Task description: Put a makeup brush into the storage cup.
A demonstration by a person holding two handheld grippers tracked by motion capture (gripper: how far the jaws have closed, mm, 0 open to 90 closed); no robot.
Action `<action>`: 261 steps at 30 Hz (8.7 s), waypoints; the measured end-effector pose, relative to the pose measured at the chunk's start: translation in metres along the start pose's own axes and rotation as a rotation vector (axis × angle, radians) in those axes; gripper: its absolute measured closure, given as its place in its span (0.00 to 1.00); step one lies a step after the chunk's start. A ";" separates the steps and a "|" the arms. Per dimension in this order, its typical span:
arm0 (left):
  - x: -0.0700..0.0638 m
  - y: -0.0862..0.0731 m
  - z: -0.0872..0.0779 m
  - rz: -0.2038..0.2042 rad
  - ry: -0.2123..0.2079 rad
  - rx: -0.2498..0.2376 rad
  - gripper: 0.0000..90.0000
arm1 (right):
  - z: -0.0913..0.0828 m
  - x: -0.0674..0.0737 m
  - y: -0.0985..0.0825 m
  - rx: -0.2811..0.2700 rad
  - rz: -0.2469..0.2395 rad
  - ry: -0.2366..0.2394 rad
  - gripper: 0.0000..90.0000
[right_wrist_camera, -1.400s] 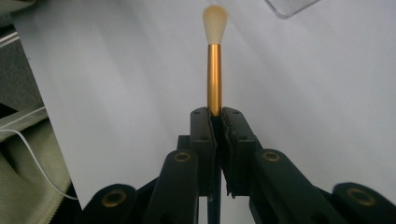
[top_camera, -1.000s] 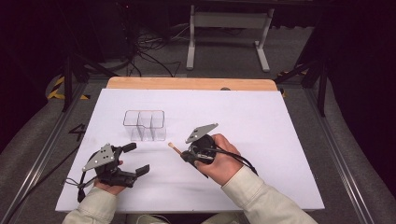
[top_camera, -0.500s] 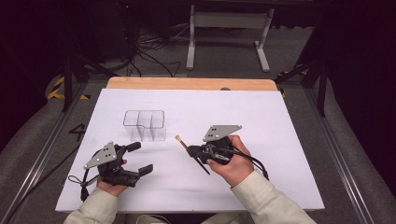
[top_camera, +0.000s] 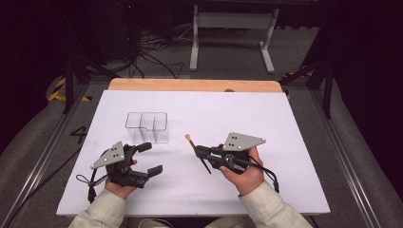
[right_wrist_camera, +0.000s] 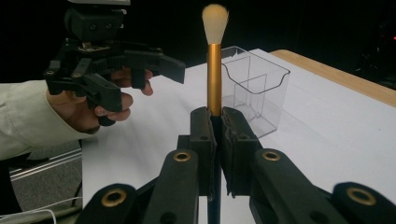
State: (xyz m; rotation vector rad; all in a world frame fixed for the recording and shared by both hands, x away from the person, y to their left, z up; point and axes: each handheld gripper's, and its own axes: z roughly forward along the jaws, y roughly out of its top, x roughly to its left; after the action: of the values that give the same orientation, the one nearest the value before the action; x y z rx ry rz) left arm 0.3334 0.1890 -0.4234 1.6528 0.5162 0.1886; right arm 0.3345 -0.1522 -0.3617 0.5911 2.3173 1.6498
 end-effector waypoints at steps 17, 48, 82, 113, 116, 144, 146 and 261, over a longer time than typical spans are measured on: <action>-0.003 0.015 0.009 0.003 -0.037 -0.029 0.10 | -0.005 -0.008 -0.015 -0.155 -0.056 0.017 0.93; -0.019 0.046 0.048 0.002 -0.090 -0.054 0.22 | 0.009 -0.003 -0.034 -0.241 -0.008 0.003 0.93; -0.025 0.048 0.061 0.030 -0.169 -0.058 0.67 | 0.024 0.011 -0.039 -0.244 -0.003 0.045 0.93; -0.025 0.052 0.056 0.038 -0.141 -0.027 0.93 | 0.021 0.009 -0.037 -0.237 -0.016 0.029 0.75; -0.024 0.057 0.053 0.047 -0.127 -0.016 0.93 | 0.018 0.007 -0.035 -0.242 -0.026 0.010 0.63; 0.002 0.098 0.013 0.100 0.022 0.051 0.93 | -0.024 -0.019 -0.030 -0.260 0.019 -0.123 0.32; 0.004 0.099 0.012 0.098 0.027 0.051 0.93 | -0.026 -0.021 -0.031 -0.256 0.021 -0.131 0.31; 0.083 0.086 0.013 -0.020 0.403 0.092 0.87 | -0.062 -0.032 -0.040 -0.269 0.062 -0.214 0.30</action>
State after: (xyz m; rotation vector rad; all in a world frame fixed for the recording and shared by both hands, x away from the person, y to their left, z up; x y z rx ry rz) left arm 0.4311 0.2083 -0.3563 1.7046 0.8552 0.4961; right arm 0.3298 -0.2305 -0.3799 0.7444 1.9069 1.7893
